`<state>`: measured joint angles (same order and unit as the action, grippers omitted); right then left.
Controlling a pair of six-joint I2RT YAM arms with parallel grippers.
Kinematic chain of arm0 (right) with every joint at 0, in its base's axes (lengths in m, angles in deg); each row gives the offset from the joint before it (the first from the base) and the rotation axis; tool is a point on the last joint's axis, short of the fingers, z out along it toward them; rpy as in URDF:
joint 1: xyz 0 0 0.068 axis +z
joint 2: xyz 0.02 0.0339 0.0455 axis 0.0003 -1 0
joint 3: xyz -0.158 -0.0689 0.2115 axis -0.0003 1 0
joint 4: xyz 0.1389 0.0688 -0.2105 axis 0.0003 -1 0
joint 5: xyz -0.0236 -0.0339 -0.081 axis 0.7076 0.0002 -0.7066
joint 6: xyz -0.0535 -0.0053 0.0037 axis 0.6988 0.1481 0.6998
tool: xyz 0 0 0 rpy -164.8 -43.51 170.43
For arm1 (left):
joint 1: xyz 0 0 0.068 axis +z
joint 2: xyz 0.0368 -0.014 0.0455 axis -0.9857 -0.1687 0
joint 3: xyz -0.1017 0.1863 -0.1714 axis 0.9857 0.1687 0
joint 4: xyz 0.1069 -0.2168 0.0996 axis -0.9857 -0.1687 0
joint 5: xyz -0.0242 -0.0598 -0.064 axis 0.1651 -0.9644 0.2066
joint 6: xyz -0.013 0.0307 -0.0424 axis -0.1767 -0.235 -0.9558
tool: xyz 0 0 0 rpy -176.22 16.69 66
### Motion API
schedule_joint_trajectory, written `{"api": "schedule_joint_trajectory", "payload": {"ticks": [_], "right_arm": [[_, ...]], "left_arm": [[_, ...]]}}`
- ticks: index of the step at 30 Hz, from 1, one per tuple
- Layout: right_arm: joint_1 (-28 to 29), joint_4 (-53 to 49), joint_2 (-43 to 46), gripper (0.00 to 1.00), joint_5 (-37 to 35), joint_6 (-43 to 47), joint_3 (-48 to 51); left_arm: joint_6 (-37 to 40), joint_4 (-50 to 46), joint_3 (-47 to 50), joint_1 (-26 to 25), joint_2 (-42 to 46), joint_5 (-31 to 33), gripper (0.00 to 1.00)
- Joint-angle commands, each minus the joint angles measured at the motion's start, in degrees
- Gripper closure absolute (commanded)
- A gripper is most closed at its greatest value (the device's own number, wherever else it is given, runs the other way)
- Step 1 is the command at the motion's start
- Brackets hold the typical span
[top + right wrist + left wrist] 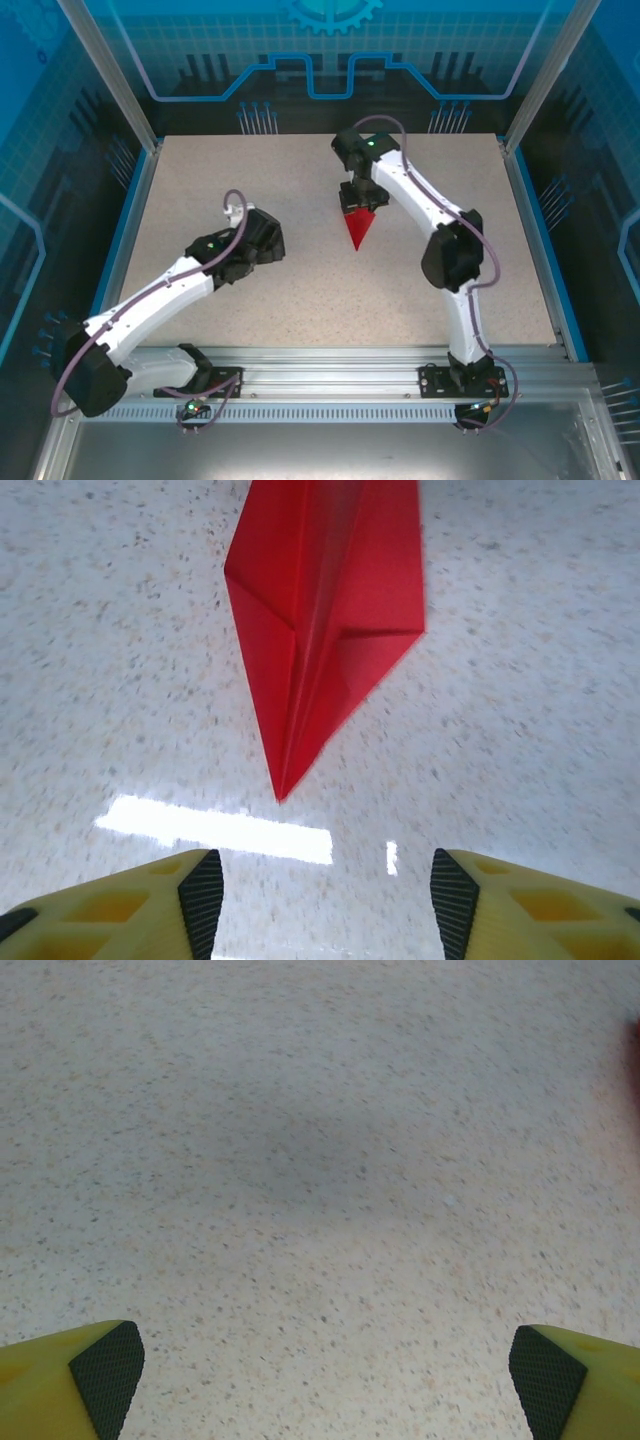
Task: Fold a paper plane with a square sheet of paper (fold left side to right side)
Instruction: Place the paper plane at the center of the table, then reset both arms
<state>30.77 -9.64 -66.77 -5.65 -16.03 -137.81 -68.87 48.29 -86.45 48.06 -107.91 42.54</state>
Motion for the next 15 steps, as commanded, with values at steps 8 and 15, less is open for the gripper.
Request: {"api": "schedule_joint_trajectory", "payload": {"ticks": [8,15], "right_arm": [[-3.4,25.7,37.1,0.23,-5.9,9.4,37.3],[-13.1,47.8,56.1,0.01,-4.0,11.1,63.8]], "left_arm": [[0.8,15.2,11.9,21.8,13.2,-6.8,0.01],[8.6,26.7,17.7,22.4,14.0,0.9,0.02]]}}
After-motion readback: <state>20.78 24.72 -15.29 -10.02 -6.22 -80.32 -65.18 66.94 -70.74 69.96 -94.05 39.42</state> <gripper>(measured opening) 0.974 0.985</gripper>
